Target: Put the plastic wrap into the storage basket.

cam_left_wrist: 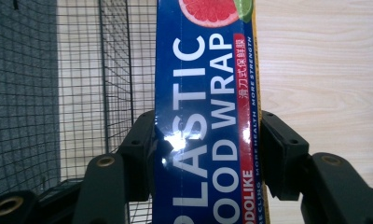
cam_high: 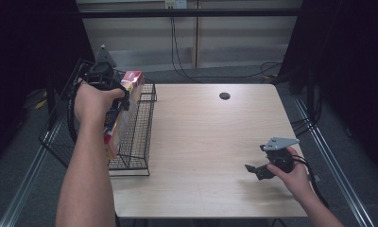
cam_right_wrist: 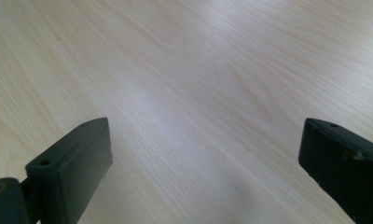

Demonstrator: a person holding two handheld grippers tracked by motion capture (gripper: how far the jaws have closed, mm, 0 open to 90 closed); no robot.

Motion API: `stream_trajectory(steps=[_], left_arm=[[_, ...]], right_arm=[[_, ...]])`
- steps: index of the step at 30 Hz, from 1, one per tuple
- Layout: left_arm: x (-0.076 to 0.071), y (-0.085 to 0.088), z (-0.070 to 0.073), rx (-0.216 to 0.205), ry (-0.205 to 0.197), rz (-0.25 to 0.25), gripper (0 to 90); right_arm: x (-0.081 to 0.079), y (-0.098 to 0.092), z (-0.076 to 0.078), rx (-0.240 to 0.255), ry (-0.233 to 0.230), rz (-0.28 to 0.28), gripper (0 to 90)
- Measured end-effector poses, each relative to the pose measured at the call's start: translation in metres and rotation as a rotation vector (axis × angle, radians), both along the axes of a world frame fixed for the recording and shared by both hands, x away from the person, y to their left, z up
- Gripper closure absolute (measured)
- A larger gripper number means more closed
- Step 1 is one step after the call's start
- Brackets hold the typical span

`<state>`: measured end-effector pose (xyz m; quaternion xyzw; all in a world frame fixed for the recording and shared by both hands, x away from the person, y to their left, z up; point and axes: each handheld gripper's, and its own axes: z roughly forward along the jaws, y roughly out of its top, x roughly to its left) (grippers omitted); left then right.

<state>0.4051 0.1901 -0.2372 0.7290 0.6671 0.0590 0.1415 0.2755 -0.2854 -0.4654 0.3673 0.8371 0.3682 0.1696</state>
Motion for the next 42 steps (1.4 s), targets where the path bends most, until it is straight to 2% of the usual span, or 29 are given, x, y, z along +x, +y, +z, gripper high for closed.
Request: stream_trajectory(steps=[7, 10, 12, 13, 14, 18, 25, 32, 39, 42], left_arm=[[-0.003, 0.011, 0.005, 0.011, 0.002, 0.019, 45.5], [-0.003, 0.015, 0.007, 0.003, 0.004, 0.032, 45.5], [-0.003, 0.017, 0.008, 0.014, 0.002, 0.021, 45.5], [-0.004, 0.018, 0.008, 0.007, 0.003, 0.036, 45.6], [-0.004, 0.021, 0.009, 0.014, -0.009, 0.041, 45.6], [-0.006, 0.025, 0.012, 0.011, 0.002, 0.048, 45.7], [-0.009, 0.036, 0.018, 0.018, -0.018, 0.065, 45.7], [-0.011, 0.042, 0.017, 0.053, -0.029, 0.075, 45.6], [-0.012, 0.049, 0.011, 0.049, -0.028, 0.098, 45.6], [-0.013, 0.055, 0.008, 0.055, -0.034, 0.125, 45.6]], right_arm=[[0.0, 0.001, 0.0, -0.002, 0.005, -0.004, 2.4], [0.0, 0.001, 0.0, -0.002, 0.002, -0.005, 2.4], [0.0, 0.0, 0.0, -0.002, 0.001, -0.003, 2.4], [0.0, 0.0, 0.0, -0.002, 0.001, -0.003, 2.4], [0.0, 0.0, 0.0, 0.0, 0.005, -0.005, 2.4], [0.0, 0.001, 0.0, 0.0, 0.007, -0.004, 2.4], [0.0, 0.001, 0.0, 0.001, 0.006, -0.004, 2.4], [0.0, 0.001, 0.0, 0.0, 0.006, -0.005, 2.4], [0.0, 0.001, 0.0, -0.001, 0.003, -0.002, 2.4], [0.0, 0.001, 0.0, -0.001, 0.002, -0.002, 2.4]])
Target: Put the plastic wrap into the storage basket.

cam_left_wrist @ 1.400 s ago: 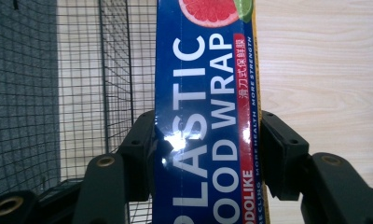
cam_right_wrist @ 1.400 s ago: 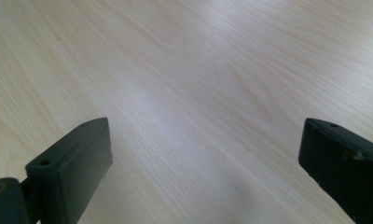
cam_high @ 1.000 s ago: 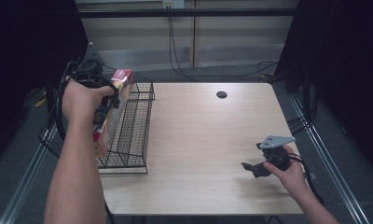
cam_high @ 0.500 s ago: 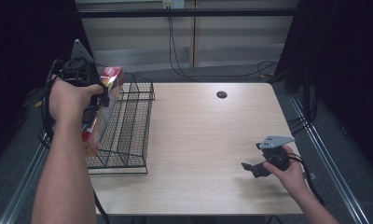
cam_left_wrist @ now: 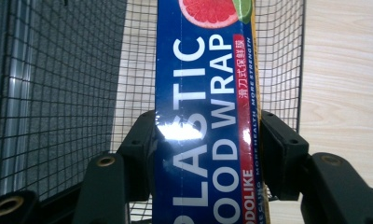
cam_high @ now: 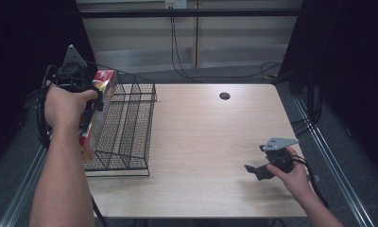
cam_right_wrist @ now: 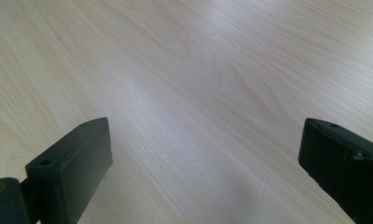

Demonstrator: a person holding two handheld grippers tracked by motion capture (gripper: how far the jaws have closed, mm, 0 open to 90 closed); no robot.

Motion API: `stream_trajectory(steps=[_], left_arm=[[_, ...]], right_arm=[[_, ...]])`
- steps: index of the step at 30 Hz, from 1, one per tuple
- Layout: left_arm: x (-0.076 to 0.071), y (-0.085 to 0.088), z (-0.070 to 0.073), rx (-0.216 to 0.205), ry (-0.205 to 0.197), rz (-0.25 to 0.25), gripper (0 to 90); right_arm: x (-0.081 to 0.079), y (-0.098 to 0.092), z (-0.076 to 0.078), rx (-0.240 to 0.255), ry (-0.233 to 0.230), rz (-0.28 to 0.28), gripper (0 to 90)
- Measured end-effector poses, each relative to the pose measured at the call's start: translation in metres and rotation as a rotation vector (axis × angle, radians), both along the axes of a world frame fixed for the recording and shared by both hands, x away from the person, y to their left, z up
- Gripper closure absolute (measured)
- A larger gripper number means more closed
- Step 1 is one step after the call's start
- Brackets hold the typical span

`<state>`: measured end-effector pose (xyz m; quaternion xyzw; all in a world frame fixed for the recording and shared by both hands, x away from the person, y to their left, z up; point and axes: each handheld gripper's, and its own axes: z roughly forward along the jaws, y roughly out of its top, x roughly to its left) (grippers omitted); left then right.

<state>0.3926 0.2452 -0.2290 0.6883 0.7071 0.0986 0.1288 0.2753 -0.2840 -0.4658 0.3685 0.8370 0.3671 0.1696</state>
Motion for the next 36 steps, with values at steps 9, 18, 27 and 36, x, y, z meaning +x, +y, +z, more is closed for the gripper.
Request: stream_trajectory(steps=[9, 18, 27, 36], left_arm=[[0.0, 0.012, -0.011, -0.008, 0.004, 0.042, 45.4], [0.001, 0.018, -0.021, -0.008, 0.016, 0.065, 45.2], [0.003, 0.024, -0.029, -0.007, 0.027, 0.073, 45.1], [0.006, 0.026, -0.036, -0.009, 0.033, 0.086, 44.7]], right_arm=[[0.0, 0.001, -0.001, -0.002, 0.004, 0.001, 2.4], [0.0, 0.002, -0.001, -0.007, 0.007, 0.004, 2.4], [0.0, 0.003, -0.002, -0.01, 0.008, 0.005, 2.4], [0.0, 0.004, -0.003, -0.016, 0.01, 0.007, 2.4]])
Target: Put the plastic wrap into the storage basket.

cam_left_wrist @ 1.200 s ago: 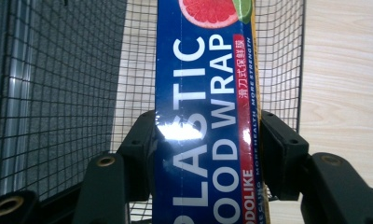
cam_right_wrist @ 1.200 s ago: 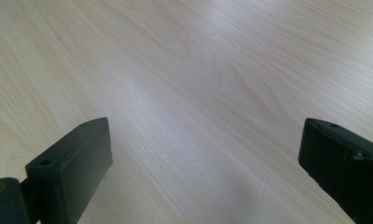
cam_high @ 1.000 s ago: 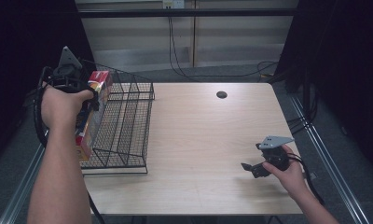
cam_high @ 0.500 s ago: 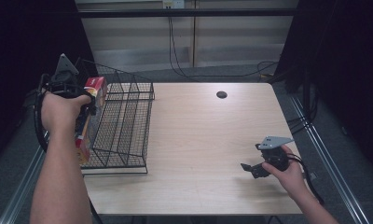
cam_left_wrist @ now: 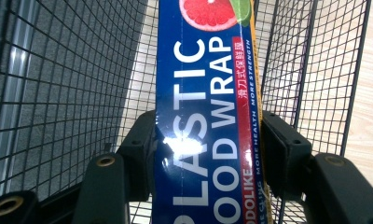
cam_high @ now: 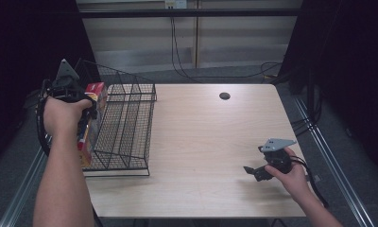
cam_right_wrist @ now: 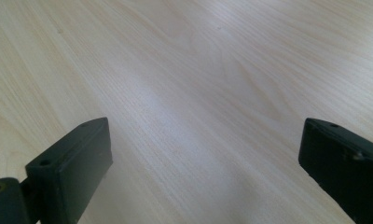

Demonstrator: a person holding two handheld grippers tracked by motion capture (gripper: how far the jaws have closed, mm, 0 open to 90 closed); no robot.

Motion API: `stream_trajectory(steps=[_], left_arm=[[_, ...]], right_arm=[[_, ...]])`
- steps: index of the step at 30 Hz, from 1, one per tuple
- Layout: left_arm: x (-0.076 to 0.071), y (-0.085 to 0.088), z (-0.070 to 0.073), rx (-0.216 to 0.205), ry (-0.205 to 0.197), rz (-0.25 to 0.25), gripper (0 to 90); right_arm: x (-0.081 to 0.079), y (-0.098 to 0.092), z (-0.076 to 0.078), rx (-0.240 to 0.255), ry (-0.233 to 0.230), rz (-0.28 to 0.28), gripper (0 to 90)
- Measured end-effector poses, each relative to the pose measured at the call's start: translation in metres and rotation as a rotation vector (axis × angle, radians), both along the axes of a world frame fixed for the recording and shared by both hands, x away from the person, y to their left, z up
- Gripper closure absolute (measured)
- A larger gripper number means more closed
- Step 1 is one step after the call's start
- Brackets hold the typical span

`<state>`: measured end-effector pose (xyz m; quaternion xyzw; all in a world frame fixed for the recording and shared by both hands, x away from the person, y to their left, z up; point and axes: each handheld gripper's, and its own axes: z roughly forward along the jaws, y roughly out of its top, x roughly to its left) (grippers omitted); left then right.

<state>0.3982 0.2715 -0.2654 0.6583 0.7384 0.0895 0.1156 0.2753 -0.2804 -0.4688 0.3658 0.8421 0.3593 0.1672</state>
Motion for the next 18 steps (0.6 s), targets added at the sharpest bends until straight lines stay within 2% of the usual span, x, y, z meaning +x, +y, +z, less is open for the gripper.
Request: stream_trajectory(steps=[8, 12, 14, 18], left_arm=[[0.0029, 0.0016, -0.003, -0.007, 0.002, 0.012, 44.5], [0.004, 0.0024, -0.0054, 0.003, 0.009, 0.007, 44.2], [0.0047, 0.0029, -0.0063, -0.004, 0.009, 0.026, 44.1], [0.0055, 0.0025, -0.0076, 0.0, 0.013, 0.028, 43.6]], right_arm=[[0.0001, 0.0, -0.0003, -0.001, 0.002, 0.002, 2.4], [0.0002, 0.0, -0.0002, -0.001, 0.001, 0.003, 2.4], [0.0001, 0.0002, -0.0006, -0.003, 0.004, 0.004, 2.4], [0.0004, 0.0001, -0.0006, -0.002, 0.004, 0.004, 2.4]])
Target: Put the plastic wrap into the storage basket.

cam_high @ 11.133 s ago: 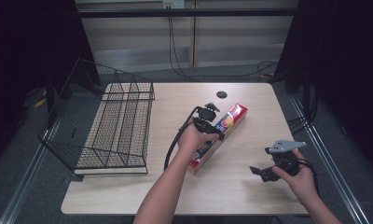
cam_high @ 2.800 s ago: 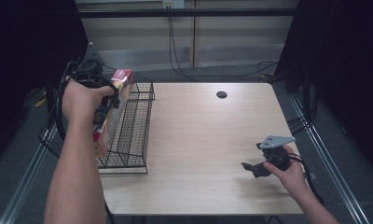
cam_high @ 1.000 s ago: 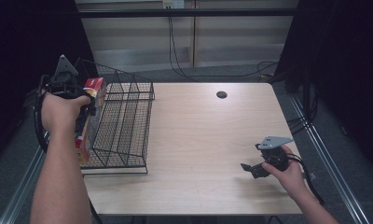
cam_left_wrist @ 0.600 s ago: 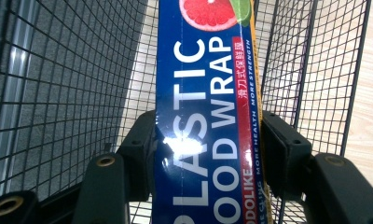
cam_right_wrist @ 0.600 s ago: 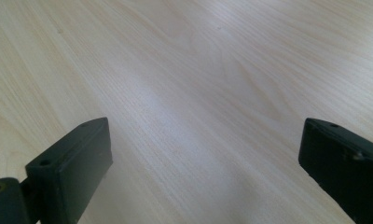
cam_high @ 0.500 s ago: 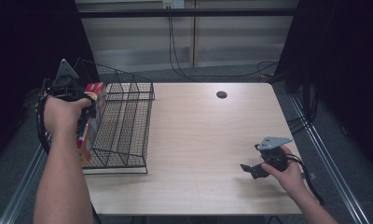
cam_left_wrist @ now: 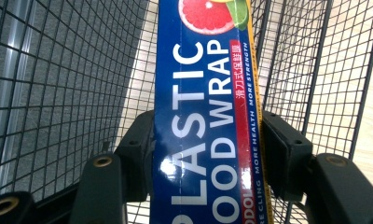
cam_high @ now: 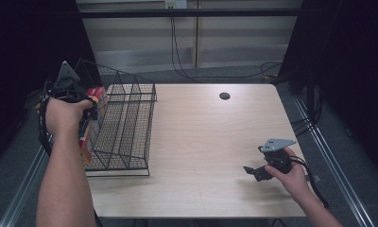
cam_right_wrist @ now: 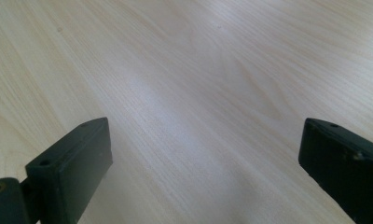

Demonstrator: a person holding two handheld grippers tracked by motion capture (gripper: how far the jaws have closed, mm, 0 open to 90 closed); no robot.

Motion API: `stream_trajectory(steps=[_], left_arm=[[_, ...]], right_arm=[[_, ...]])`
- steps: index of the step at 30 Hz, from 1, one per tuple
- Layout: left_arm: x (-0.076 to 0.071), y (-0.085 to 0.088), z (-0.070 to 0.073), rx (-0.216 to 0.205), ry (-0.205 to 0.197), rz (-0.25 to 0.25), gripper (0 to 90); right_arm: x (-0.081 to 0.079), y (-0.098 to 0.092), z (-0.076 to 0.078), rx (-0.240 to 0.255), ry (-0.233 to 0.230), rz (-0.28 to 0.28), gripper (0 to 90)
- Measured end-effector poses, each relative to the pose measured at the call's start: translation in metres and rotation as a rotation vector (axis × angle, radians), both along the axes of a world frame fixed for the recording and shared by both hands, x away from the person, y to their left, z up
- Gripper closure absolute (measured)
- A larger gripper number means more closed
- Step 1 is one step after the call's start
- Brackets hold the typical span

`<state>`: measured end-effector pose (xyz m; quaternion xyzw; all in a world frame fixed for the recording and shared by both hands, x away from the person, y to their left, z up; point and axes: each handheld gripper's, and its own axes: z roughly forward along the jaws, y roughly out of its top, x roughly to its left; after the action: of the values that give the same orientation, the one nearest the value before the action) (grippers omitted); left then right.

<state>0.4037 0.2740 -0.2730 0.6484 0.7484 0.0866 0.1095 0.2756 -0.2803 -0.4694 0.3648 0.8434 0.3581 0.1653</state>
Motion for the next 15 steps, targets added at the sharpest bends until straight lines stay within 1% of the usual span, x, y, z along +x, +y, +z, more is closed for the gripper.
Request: stream_trajectory(steps=[2, 4, 7, 9, 10, 12, 15], left_arm=[[0.001, 0.002, -0.001, -0.004, 0.006, -0.007, 43.6], [0.003, 0.004, -0.003, -0.014, 0.009, 0.0, 43.6], [0.004, 0.005, -0.005, -0.013, 0.01, 0.007, 43.5], [0.006, 0.006, -0.007, -0.015, 0.019, 0.006, 43.5], [0.007, 0.007, -0.008, -0.015, 0.017, 0.003, 43.4], [0.009, 0.008, -0.009, -0.023, 0.015, 0.013, 43.4], [0.011, 0.008, -0.011, -0.019, 0.013, 0.017, 43.2]], right_arm=[[0.0, 0.0, 0.0, -0.001, 0.0, 0.0, 2.4], [0.0, 0.0, 0.0, -0.001, 0.001, 0.0, 2.4], [0.0, 0.0, 0.0, -0.001, 0.001, 0.0, 2.4], [0.0, 0.0, -0.001, -0.005, -0.002, 0.001, 2.4], [0.0, 0.0, -0.001, -0.004, -0.002, 0.0, 2.4], [0.001, 0.0, -0.001, -0.005, -0.002, 0.0, 2.4], [0.001, 0.0, -0.001, -0.005, -0.002, -0.001, 2.4]])
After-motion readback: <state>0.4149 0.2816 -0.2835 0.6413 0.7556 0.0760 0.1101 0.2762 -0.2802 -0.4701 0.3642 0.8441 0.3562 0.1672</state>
